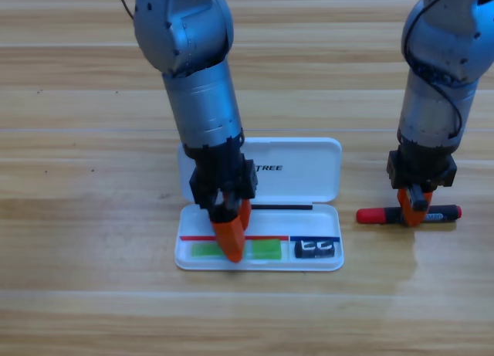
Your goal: Clean up eraser and pencils
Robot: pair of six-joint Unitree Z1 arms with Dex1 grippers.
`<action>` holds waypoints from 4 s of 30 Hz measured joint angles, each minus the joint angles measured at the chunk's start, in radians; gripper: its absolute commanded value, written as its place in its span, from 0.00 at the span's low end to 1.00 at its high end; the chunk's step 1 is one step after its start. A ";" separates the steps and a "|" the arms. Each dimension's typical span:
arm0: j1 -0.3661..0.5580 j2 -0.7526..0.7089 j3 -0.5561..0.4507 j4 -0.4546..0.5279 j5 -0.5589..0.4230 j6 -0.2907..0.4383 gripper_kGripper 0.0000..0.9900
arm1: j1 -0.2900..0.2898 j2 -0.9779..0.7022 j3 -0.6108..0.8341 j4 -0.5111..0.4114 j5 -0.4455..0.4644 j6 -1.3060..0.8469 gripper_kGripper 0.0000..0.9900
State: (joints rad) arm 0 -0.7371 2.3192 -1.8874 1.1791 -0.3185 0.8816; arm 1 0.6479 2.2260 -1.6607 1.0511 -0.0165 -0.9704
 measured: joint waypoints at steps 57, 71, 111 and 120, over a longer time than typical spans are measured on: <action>0.430 -0.761 0.385 -0.016 -0.278 0.122 1.00 | 0.276 0.155 -0.481 0.144 0.007 0.217 0.78; 0.432 -0.738 0.385 -0.023 -0.282 0.123 1.00 | 0.295 0.104 -0.446 0.179 0.069 0.236 0.92; 0.632 0.140 -0.121 -0.099 -0.725 0.313 0.00 | 0.299 -0.804 0.278 -0.247 0.454 0.432 0.93; 0.524 0.190 -0.136 -0.094 -0.711 0.315 0.00 | 0.298 -0.804 0.304 -0.260 0.454 0.433 0.93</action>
State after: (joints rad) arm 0 -0.2133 2.5088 -2.0231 1.0854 -1.0299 1.1962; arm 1 0.9463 1.4215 -1.3563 0.7907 0.4372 -0.5378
